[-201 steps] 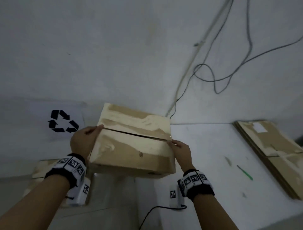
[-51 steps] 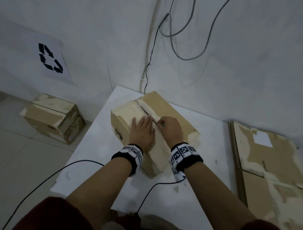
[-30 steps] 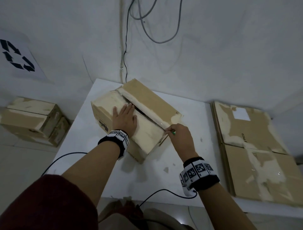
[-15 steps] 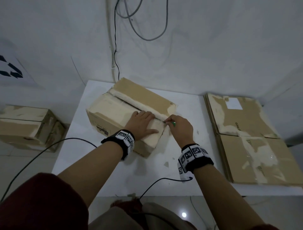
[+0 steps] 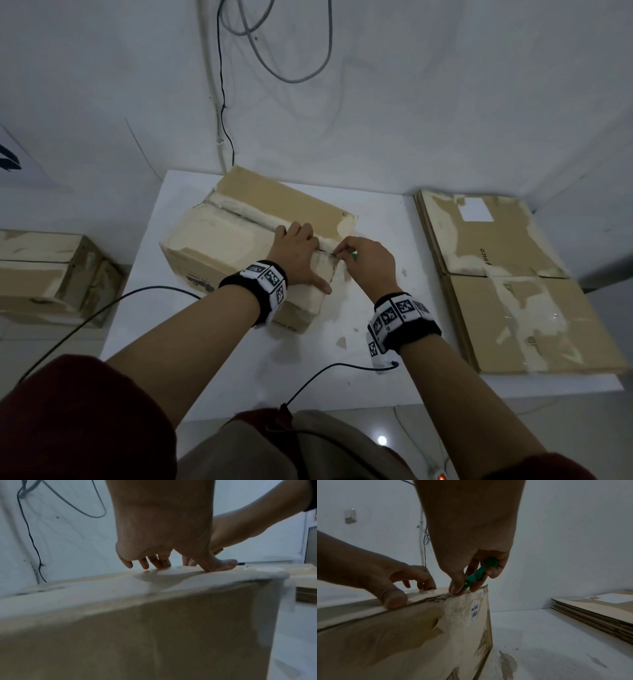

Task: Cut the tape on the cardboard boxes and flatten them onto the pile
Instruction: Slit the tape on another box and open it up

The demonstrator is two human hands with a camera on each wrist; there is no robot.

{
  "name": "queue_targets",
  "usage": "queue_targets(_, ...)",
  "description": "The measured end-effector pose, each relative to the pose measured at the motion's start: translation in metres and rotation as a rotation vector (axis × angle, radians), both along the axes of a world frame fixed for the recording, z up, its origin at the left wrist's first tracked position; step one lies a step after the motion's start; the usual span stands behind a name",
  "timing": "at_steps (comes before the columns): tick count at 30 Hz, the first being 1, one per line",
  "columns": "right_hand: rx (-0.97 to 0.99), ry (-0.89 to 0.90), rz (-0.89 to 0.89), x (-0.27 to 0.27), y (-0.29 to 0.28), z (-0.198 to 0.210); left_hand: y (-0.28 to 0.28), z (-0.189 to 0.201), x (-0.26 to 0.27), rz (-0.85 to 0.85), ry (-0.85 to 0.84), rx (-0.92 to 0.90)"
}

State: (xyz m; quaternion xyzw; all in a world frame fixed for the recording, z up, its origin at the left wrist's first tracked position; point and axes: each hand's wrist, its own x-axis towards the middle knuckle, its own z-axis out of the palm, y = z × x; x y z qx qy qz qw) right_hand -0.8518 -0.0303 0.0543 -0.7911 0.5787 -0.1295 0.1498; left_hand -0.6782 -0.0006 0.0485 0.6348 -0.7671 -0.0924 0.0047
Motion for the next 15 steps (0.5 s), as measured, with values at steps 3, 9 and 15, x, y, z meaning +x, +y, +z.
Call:
queue_targets(3, -0.114, 0.055, 0.125, -0.005, 0.002, 0.003, 0.002, -0.004, -0.002, 0.067, 0.066, 0.020)
queue_targets(9, -0.282, -0.205, -0.025, -0.029, 0.011, -0.004, 0.003, -0.004, -0.005, 0.121, 0.164, 0.074)
queue_targets(15, 0.067, -0.440, -0.124, -0.015, 0.000, -0.022, 0.004, 0.001, -0.010, 0.129, 0.209, 0.118)
